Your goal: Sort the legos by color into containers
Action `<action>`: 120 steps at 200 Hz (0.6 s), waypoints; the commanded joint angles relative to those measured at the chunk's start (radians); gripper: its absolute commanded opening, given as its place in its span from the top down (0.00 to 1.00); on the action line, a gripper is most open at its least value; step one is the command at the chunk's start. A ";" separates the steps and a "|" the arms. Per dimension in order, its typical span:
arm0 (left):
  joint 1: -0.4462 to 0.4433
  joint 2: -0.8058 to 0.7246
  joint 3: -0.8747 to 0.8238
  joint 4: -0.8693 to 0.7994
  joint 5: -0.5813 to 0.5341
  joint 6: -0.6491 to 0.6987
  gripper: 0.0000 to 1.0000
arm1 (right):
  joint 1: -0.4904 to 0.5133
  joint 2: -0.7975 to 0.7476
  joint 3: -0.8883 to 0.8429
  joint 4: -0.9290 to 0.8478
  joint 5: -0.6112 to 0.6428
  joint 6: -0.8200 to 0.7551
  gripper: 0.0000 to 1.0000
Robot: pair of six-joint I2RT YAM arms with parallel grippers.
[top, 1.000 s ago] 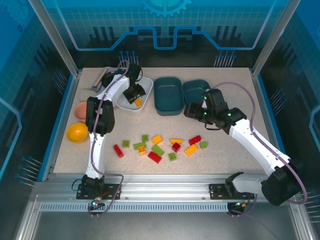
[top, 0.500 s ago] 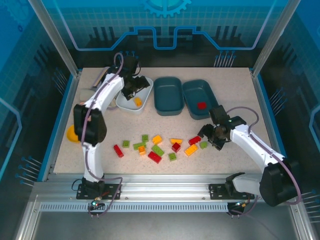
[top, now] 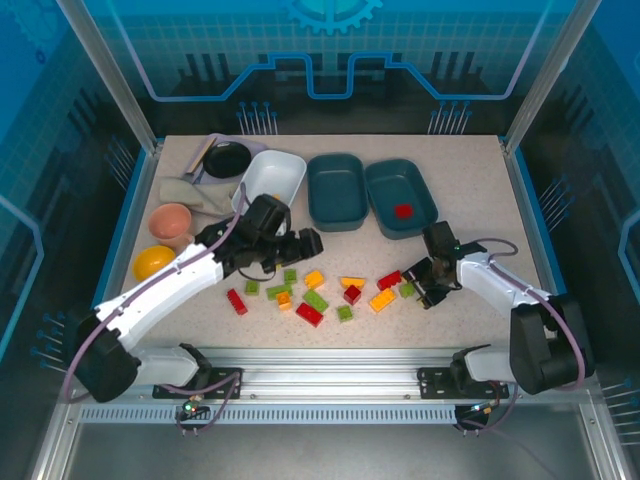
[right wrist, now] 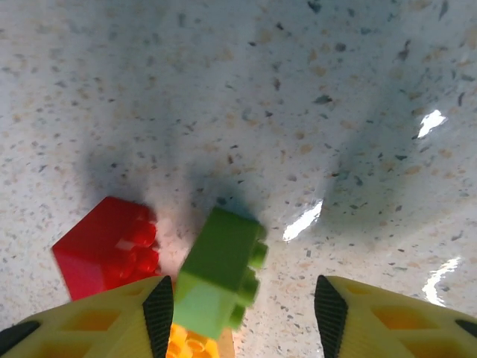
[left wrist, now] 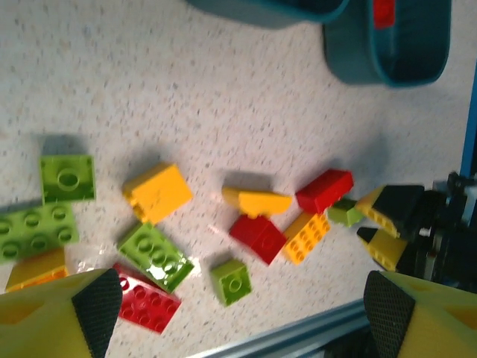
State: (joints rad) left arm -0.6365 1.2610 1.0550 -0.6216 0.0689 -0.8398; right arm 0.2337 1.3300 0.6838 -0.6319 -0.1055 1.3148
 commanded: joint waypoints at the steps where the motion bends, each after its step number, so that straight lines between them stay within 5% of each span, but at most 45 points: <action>1: -0.025 -0.096 -0.047 0.048 -0.023 -0.040 0.11 | -0.013 0.025 -0.007 0.048 -0.040 0.044 0.46; 52: -0.057 -0.172 -0.098 0.026 -0.069 -0.077 0.12 | -0.010 0.048 -0.047 0.083 -0.062 0.080 0.64; 99: -0.065 -0.187 -0.096 0.021 -0.091 -0.089 0.12 | -0.008 0.008 -0.062 0.068 -0.049 0.095 0.65; 120: -0.069 -0.186 -0.095 0.020 -0.096 -0.091 0.12 | -0.003 0.006 -0.061 0.062 -0.061 0.103 0.55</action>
State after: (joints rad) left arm -0.6933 1.0946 0.9657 -0.5999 0.0002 -0.9180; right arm 0.2337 1.3537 0.6334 -0.5560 -0.1452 1.3937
